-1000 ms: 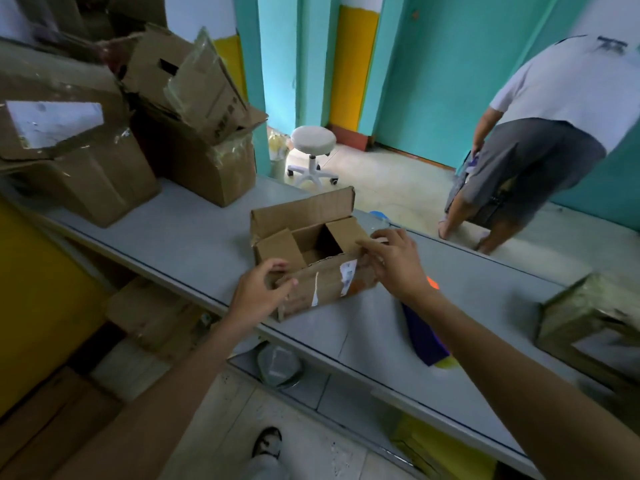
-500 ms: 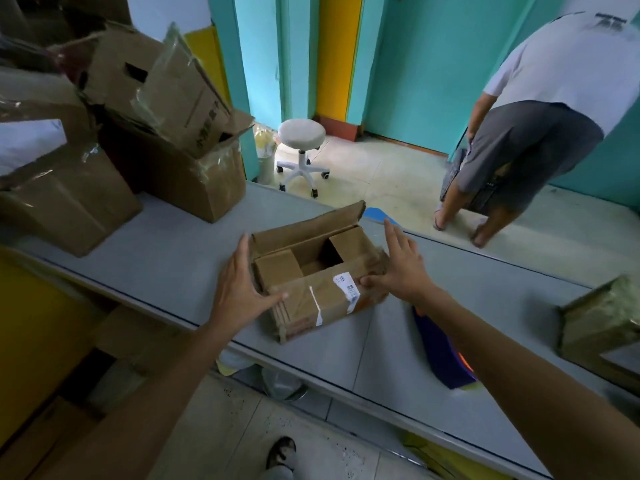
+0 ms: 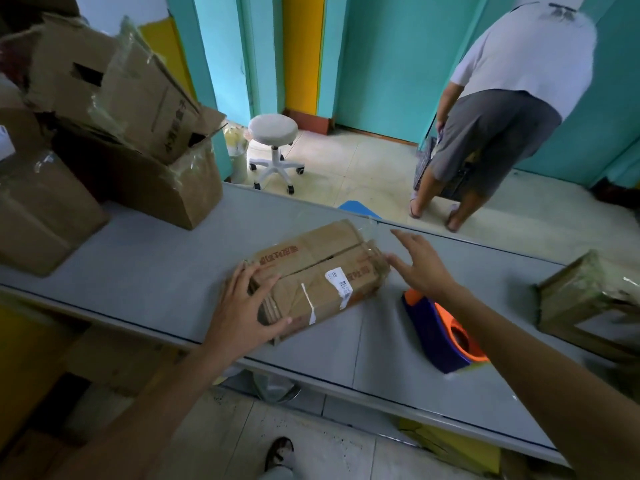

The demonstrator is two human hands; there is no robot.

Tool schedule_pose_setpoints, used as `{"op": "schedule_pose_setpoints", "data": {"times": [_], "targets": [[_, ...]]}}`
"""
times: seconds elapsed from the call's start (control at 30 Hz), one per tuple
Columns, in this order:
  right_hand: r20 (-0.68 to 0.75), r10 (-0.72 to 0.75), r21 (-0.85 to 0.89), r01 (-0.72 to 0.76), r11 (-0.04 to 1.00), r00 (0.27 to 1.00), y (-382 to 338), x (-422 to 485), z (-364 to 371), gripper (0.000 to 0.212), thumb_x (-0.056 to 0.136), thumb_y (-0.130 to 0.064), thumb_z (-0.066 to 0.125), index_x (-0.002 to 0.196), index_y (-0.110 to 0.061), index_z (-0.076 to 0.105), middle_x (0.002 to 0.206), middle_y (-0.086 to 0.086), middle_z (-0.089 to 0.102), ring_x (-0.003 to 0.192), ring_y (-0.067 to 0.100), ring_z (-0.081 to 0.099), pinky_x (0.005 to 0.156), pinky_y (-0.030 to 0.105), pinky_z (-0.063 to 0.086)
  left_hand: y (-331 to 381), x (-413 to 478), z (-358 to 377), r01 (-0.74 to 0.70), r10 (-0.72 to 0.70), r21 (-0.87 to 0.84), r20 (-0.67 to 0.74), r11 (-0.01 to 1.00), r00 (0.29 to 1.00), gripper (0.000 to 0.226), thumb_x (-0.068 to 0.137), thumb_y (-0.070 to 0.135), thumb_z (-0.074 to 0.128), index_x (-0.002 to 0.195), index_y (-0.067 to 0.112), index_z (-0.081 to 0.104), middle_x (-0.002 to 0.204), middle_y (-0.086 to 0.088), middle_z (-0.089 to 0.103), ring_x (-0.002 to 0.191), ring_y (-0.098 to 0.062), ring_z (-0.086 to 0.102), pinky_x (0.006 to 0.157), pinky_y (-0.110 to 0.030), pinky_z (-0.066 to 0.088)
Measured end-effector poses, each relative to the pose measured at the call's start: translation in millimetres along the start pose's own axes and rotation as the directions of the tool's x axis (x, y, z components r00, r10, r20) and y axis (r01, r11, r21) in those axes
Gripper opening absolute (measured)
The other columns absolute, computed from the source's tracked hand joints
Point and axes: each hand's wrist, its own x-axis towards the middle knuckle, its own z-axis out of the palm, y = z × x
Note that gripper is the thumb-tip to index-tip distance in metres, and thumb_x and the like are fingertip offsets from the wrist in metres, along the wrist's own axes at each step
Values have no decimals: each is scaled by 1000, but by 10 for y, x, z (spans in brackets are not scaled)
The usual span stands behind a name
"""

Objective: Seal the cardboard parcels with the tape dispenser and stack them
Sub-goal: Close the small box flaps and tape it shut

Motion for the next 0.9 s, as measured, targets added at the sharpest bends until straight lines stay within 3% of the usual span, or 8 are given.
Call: {"op": "schedule_pose_setpoints", "data": {"times": [0.1, 0.2, 0.33, 0.4, 0.53, 0.73, 0.8, 0.9], "targets": [[-138, 139, -109, -154, 982, 981, 246, -139, -231, 46, 94, -35, 53, 132, -12, 48, 115, 16, 61, 109, 30, 56, 92, 39, 43, 82, 9, 53, 10, -10, 30, 22, 1000, 1000, 87, 66, 66, 36, 141, 21, 40, 151, -22, 21, 140, -43, 9, 109, -62, 18], [-62, 306, -130, -312, 941, 950, 370, -378, -365, 38, 94, -41, 50, 121, -13, 51, 87, 14, 69, 78, 26, 67, 77, 37, 53, 114, 49, 85, 1, -2, 28, 19, 1000, 1000, 83, 66, 64, 32, 139, 27, 43, 150, -25, 18, 140, -45, 6, 111, -61, 14], [44, 433, -361, -390, 847, 900, 359, -721, -257, 63, 92, -57, 43, 129, -7, 42, 120, 18, 58, 108, 34, 57, 89, 39, 44, 198, 75, 90, 32, -32, -3, 25, 999, 999, 88, 60, 63, 28, 138, 28, 44, 152, -23, 13, 141, -43, -1, 113, -55, 9], [44, 489, -361, -443, 821, 871, 349, -862, -108, 72, 88, -60, 48, 129, -1, 39, 126, 18, 53, 114, 35, 53, 89, 38, 42, 229, 58, 102, 40, -40, -30, 12, 999, 999, 88, 60, 62, 28, 139, 26, 43, 151, -23, 13, 141, -43, -1, 112, -54, 9], [-35, 487, -269, -477, 837, 873, 407, -1017, 94, 72, 84, -51, 61, 126, 0, 33, 118, 17, 58, 108, 34, 57, 79, 37, 45, 257, 35, 118, 38, -38, -54, 3, 998, 999, 86, 61, 60, 30, 138, 25, 45, 151, -24, 15, 140, -45, 1, 111, -55, 12], [-81, 347, -356, -353, 866, 934, 418, -1125, 267, 76, 89, -35, 59, 139, 3, 16, 112, 18, 61, 95, 36, 63, 66, 36, 45, 258, 34, 77, 57, -56, -33, 30, 998, 998, 88, 58, 71, 32, 136, 33, 45, 152, -18, 14, 142, -40, -2, 114, -54, 9], [-79, 319, -338, -326, 883, 944, 464, -1105, 306, 75, 89, -32, 59, 140, 2, 15, 110, 19, 62, 92, 36, 63, 69, 39, 49, 286, 40, 70, 74, -72, -44, 42, 996, 997, 84, 60, 70, 43, 135, 34, 45, 152, -17, 12, 142, -38, -3, 114, -53, 8], [-28, 329, -330, -319, 888, 944, 516, -1062, 336, 90, 87, -32, 61, 148, -6, -1, 110, 19, 62, 95, 37, 62, 74, 41, 49, 297, 60, 86, 81, -79, -56, 38, 995, 996, 72, 70, 49, 71, 135, 31, 47, 153, -18, 9, 142, -38, -6, 116, -51, 8]]}}
